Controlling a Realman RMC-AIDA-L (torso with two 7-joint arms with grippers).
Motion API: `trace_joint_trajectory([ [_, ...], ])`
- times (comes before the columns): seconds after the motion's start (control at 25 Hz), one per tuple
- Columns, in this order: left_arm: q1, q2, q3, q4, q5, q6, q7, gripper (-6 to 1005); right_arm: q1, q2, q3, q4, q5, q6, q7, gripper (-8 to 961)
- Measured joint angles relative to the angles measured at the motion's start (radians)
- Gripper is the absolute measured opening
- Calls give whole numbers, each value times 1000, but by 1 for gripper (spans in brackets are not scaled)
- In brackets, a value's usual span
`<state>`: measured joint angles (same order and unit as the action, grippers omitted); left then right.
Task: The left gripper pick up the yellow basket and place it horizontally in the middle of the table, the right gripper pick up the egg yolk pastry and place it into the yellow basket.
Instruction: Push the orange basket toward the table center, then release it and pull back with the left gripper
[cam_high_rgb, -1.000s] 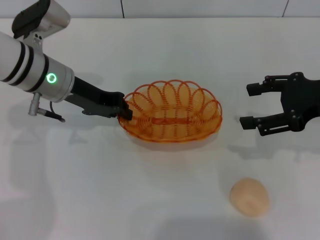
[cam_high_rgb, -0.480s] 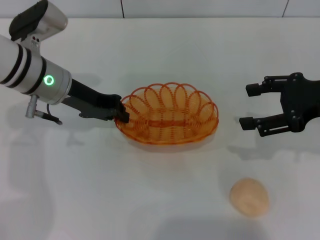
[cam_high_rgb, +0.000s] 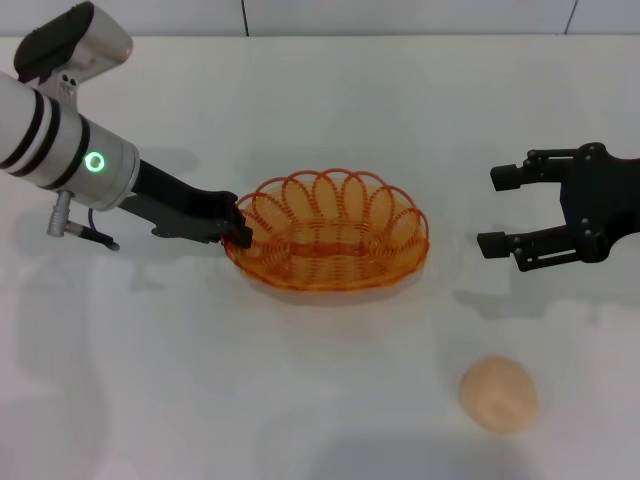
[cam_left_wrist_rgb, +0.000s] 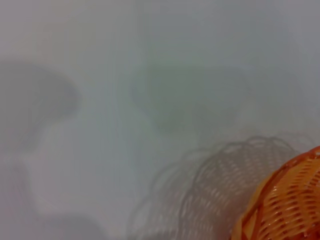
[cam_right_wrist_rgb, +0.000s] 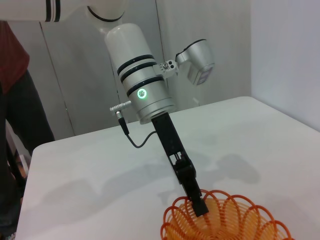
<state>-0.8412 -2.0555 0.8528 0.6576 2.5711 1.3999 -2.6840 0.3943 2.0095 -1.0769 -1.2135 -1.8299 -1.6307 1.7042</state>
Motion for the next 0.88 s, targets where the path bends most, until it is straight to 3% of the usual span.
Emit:
trace_joint_trajectory([
  [0.88, 1, -4, -2, 4, -34, 7, 11, 233, 0, 0, 0, 0, 0, 0, 0, 820],
])
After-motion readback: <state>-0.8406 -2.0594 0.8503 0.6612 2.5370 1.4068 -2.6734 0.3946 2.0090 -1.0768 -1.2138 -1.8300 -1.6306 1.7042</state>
